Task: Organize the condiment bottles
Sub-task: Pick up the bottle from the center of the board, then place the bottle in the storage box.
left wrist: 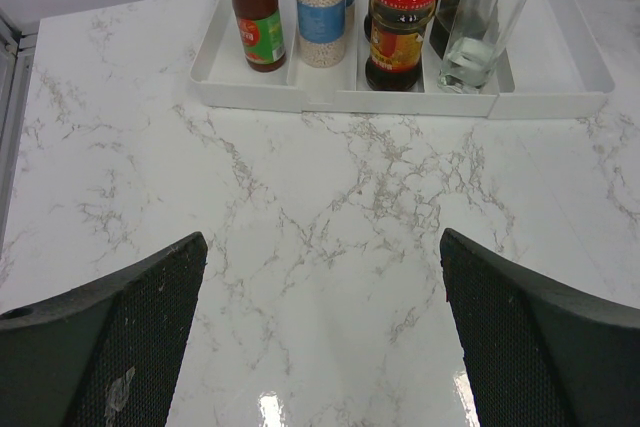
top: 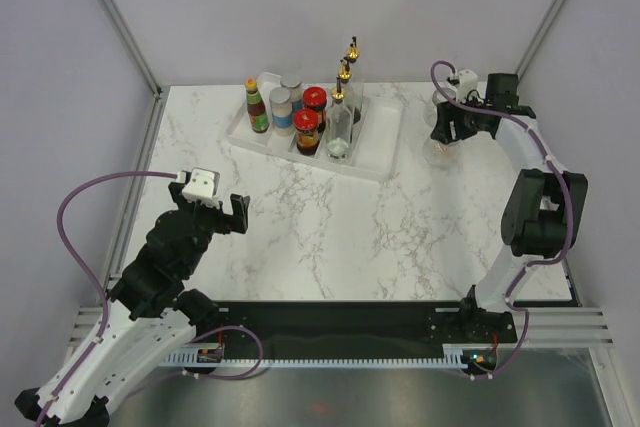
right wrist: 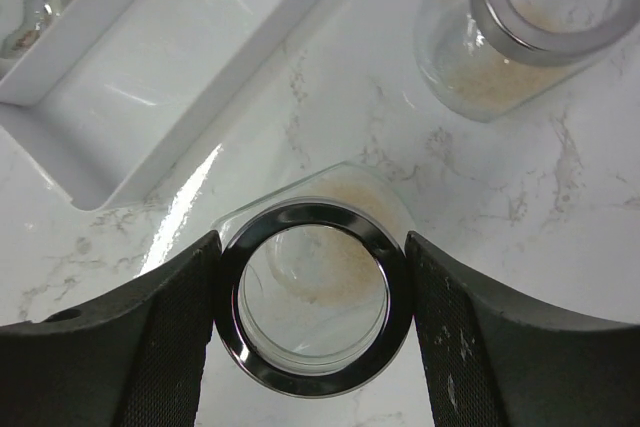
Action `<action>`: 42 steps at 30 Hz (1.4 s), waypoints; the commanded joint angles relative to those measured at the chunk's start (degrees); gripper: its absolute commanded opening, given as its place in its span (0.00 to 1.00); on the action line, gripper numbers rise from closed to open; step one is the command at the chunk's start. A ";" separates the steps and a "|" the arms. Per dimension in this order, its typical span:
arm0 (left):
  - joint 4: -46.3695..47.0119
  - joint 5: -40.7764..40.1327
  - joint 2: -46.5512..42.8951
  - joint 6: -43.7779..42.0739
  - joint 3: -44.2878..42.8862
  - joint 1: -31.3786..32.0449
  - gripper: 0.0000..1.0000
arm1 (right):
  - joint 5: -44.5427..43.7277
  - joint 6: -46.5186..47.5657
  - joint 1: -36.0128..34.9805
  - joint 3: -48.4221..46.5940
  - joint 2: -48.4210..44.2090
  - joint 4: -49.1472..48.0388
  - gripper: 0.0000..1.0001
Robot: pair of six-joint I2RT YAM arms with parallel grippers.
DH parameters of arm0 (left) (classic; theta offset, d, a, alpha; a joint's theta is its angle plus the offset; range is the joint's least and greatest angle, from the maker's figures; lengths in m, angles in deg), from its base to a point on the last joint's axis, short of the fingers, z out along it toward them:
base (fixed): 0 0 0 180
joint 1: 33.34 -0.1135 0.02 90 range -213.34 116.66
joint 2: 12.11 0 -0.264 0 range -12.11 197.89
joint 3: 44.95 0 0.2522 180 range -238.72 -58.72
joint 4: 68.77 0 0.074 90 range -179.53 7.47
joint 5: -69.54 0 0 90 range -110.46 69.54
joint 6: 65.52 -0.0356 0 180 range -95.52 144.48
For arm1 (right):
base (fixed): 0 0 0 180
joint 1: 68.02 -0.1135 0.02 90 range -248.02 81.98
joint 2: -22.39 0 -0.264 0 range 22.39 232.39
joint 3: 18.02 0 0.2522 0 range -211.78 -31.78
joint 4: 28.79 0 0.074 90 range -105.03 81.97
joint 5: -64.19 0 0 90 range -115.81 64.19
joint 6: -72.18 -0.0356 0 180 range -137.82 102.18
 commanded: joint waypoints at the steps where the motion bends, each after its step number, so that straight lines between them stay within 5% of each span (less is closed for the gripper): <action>1: 2.07 0.11 0.40 -0.48 0.18 -0.02 1.00 | 2.85 -1.56 -2.97 -4.22 -3.17 -1.42 0.00; 21: 2.07 -0.59 1.81 -0.74 0.27 -0.02 1.00 | -1.72 -7.71 -17.48 -31.20 16.59 -1.51 0.00; 33: 2.25 -0.24 3.13 -1.01 0.36 -0.02 1.00 | -4.18 -4.20 -18.01 -30.61 22.49 -3.36 0.01; 42: 2.34 0.99 3.39 -0.92 0.36 -0.02 1.00 | -4.01 -1.12 -18.53 -29.28 24.25 -3.27 0.34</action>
